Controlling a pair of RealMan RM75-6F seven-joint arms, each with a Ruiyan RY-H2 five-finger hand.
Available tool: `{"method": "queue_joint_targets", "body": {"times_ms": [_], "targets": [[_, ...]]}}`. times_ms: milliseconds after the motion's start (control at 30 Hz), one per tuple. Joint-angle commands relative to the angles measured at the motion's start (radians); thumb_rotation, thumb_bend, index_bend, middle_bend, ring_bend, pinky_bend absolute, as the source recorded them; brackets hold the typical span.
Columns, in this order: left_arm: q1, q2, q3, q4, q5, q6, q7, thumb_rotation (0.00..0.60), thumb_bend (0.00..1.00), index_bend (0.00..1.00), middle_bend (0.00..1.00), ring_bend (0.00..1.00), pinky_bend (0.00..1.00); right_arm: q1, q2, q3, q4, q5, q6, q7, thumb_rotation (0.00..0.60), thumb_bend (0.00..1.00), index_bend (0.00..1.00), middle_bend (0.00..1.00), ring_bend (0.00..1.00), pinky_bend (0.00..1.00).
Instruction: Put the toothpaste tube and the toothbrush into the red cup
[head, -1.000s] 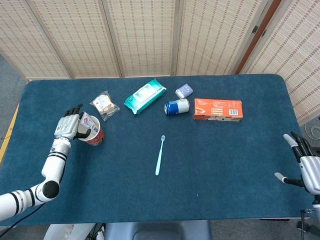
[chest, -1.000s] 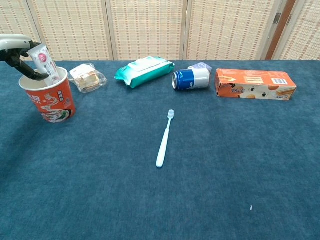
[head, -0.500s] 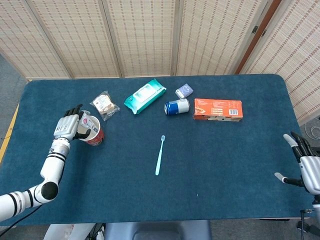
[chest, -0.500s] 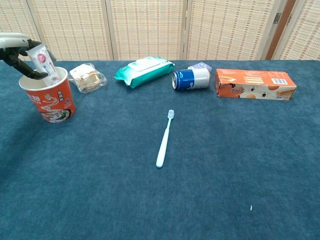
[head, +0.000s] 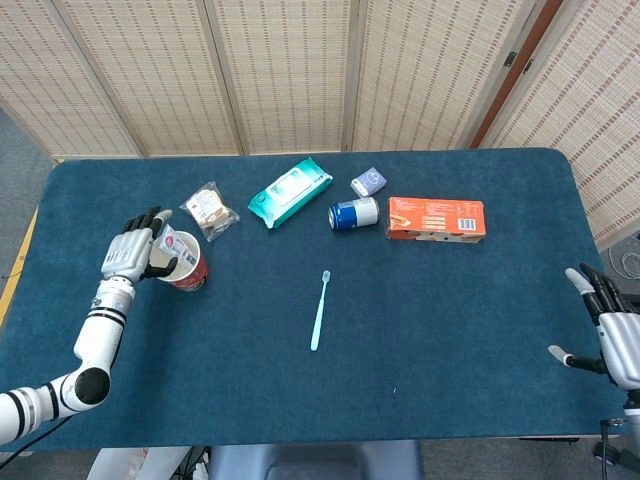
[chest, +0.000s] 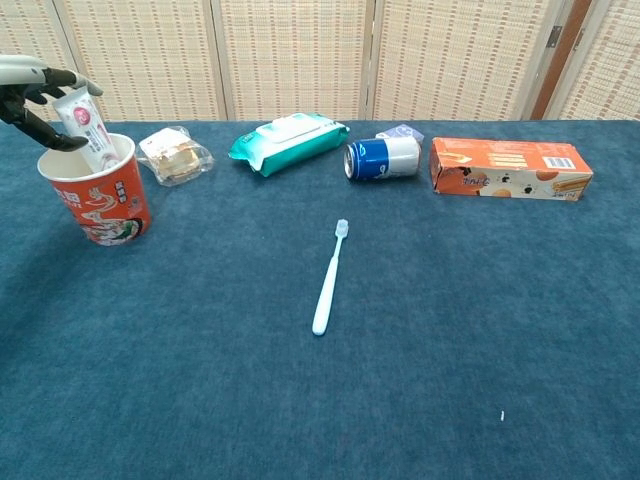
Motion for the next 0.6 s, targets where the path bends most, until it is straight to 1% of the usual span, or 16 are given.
{"method": "queue_joint_targets", "body": {"times_ms": [33,400,600], "targets": [[0.003,0.002,-0.001,-0.003,0.006,0.004,-0.004,0.6,0.37,0.0,0.0,0.0,0.0,0.0,0.0,0.0,0.0,0.0,0.0,0.0,0.6,0.0,0.05,0.04,0.0,0.25],[0.015,0.02,-0.011,-0.015,0.013,0.018,-0.018,0.6,0.37,0.0,0.0,0.0,0.0,0.001,-0.001,0.0,0.0,0.0,-0.001,-0.001,0.6,0.0,0.05,0.04,0.0,0.25],[0.027,0.042,-0.017,-0.056,0.039,0.039,-0.029,0.6,0.37,0.0,0.0,0.0,0.0,0.002,-0.001,0.0,-0.001,0.001,-0.003,-0.002,0.6,0.0,0.05,0.04,0.0,0.25]]}}
